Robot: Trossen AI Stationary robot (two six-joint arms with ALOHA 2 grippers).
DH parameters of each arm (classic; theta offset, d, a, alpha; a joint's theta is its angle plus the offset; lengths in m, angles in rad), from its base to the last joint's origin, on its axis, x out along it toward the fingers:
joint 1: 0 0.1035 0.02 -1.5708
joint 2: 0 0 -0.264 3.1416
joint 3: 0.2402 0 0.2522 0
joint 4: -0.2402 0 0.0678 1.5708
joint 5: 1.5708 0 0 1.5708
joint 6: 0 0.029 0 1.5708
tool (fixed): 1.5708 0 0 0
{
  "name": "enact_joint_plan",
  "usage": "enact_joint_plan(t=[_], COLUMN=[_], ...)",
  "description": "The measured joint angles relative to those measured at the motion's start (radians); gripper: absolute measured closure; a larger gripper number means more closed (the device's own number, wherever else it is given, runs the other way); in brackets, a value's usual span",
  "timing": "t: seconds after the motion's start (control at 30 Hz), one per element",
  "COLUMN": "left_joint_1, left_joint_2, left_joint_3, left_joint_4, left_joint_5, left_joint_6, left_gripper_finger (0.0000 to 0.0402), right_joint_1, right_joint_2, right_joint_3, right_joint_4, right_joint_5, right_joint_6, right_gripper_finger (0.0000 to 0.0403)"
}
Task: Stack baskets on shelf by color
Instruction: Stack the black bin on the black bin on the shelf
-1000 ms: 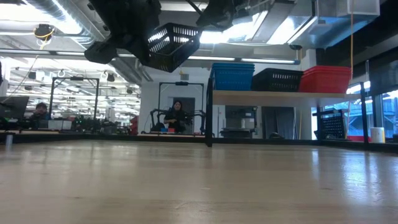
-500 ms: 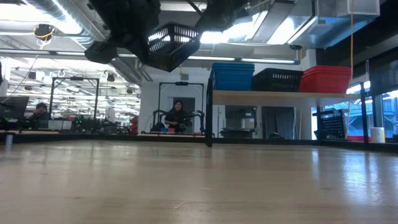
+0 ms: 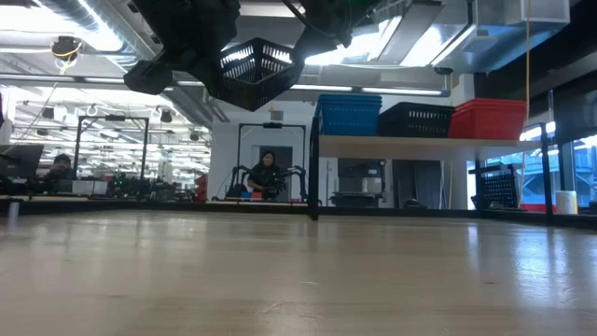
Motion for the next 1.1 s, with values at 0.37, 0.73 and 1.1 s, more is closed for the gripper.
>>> enact_joint_plan(t=[0.37, 0.73, 1.1], left_joint_1=[0.0, 0.008, 0.018], left_joint_2=[0.0, 0.0, 0.0], left_joint_3=[0.0, 0.0, 0.0], left_joint_4=[0.02, 0.033, 0.045], left_joint_5=[0.005, 0.005, 0.022], left_joint_6=[-0.001, 0.012, -0.031], left_gripper_finger=[0.0401, 0.0401, 0.0401], right_joint_1=[0.0, 0.0, 0.0], right_joint_2=[0.0, 0.001, 0.001], right_joint_3=[0.0, 0.0, 0.0], right_joint_4=[0.001, 0.001, 0.0], right_joint_5=[0.0, -0.005, -0.004], right_joint_6=[0.003, 0.025, 0.025], right_gripper_finger=[0.0393, 0.0397, 0.0397])
